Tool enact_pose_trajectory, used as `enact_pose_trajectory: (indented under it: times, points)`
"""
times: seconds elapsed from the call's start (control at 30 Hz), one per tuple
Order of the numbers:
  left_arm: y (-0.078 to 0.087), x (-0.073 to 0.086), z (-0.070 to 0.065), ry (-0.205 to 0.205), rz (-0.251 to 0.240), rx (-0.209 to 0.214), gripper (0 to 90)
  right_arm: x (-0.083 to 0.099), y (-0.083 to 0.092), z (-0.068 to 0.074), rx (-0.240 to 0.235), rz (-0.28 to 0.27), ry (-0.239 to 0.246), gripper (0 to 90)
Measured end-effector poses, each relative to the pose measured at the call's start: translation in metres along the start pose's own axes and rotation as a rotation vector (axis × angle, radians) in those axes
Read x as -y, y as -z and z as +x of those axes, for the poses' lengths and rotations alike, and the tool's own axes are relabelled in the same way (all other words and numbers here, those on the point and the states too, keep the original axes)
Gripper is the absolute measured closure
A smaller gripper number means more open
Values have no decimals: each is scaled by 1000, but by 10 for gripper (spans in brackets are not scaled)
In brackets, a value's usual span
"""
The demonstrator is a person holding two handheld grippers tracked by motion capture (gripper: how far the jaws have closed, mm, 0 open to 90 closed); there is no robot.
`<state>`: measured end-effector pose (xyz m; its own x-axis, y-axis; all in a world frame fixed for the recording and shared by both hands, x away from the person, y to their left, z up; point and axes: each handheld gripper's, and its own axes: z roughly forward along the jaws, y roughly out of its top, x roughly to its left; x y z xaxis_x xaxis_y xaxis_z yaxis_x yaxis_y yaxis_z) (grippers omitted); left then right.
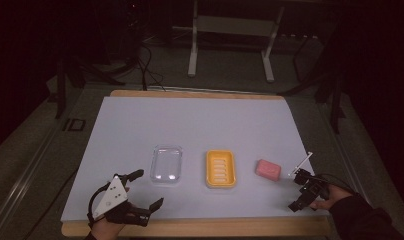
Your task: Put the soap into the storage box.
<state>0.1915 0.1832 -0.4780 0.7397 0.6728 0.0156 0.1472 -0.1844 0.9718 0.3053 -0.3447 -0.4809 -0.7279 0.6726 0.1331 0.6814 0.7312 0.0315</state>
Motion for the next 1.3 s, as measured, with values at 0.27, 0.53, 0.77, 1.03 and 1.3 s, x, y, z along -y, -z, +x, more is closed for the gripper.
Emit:
enact_pose_trajectory:
  times: [0.27,0.53,0.77,1.03,1.3]
  points:
    - [0,0,0,0,0,2,6,-5,5,10,9,-5,124,214]
    - [0,0,0,-1,1,2,6,-12,7,18,-2,-10,264,238]
    - [0,0,0,-1,1,3,6,-20,14,18,-5,-85,331,261]
    - [0,0,-1,-1,2,4,6,-31,18,15,25,-150,362,257]
    - [0,0,-1,-3,5,5,6,-42,20,9,54,-195,422,258]
